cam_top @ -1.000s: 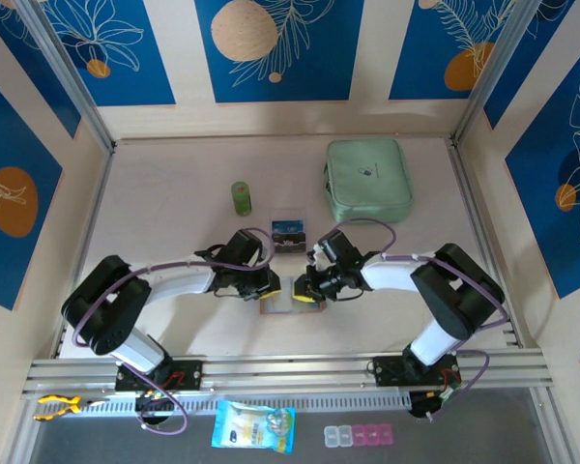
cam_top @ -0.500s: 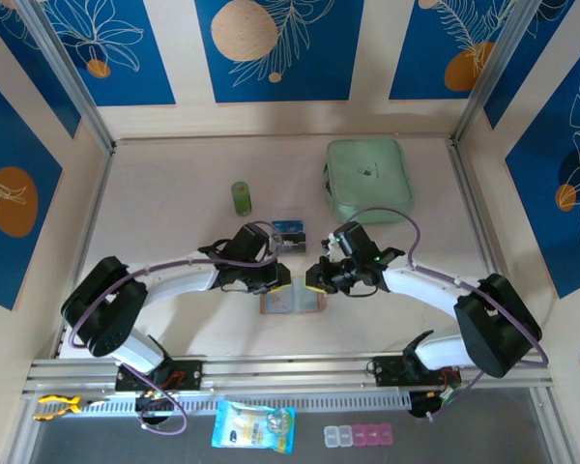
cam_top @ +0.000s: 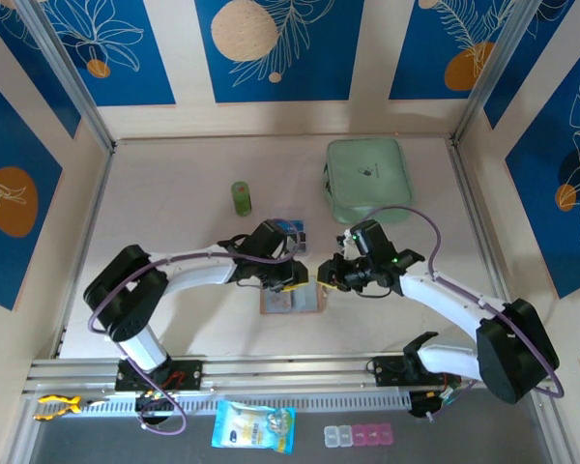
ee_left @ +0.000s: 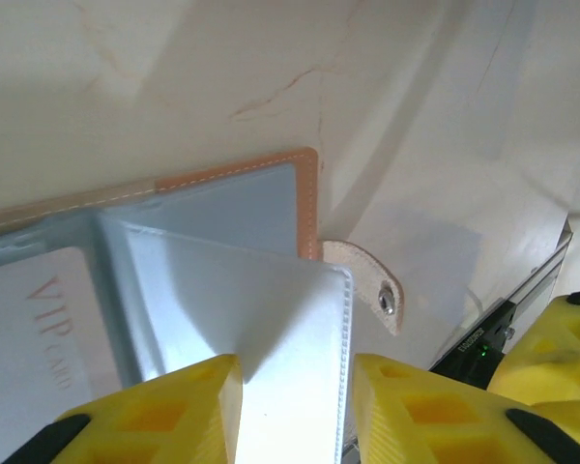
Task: Take the credit cards out of the card holder
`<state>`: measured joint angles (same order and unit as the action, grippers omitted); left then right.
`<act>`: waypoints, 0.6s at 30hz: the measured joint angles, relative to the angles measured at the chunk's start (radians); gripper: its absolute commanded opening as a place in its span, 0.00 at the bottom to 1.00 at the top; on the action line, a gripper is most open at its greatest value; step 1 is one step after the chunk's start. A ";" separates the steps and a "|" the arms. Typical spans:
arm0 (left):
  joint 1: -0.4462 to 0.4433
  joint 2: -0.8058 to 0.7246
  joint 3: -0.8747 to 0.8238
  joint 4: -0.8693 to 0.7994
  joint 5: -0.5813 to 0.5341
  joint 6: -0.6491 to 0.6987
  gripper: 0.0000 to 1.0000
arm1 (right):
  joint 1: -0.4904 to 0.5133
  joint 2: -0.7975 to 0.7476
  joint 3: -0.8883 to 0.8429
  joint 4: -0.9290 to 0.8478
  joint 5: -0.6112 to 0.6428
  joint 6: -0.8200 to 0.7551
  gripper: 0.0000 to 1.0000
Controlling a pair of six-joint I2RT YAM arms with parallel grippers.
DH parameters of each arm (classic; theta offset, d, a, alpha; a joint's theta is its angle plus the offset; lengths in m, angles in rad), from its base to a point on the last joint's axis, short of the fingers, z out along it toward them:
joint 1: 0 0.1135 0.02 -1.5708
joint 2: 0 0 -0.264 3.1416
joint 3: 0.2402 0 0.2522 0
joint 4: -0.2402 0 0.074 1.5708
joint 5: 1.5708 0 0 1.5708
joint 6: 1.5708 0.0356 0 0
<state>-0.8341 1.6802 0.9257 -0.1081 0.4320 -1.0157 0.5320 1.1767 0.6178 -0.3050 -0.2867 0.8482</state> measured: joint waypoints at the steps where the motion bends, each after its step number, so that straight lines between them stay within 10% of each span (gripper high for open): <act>1: -0.002 0.011 0.009 0.003 0.005 0.000 0.37 | -0.003 -0.009 -0.003 -0.002 0.000 -0.002 0.22; 18: -0.004 0.042 0.023 0.019 0.013 0.000 0.45 | -0.009 -0.040 -0.026 -0.026 0.002 -0.002 0.24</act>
<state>-0.8383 1.7226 0.9489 -0.0891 0.4450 -1.0157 0.5228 1.1362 0.5922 -0.3305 -0.2848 0.8463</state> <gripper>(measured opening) 0.439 0.237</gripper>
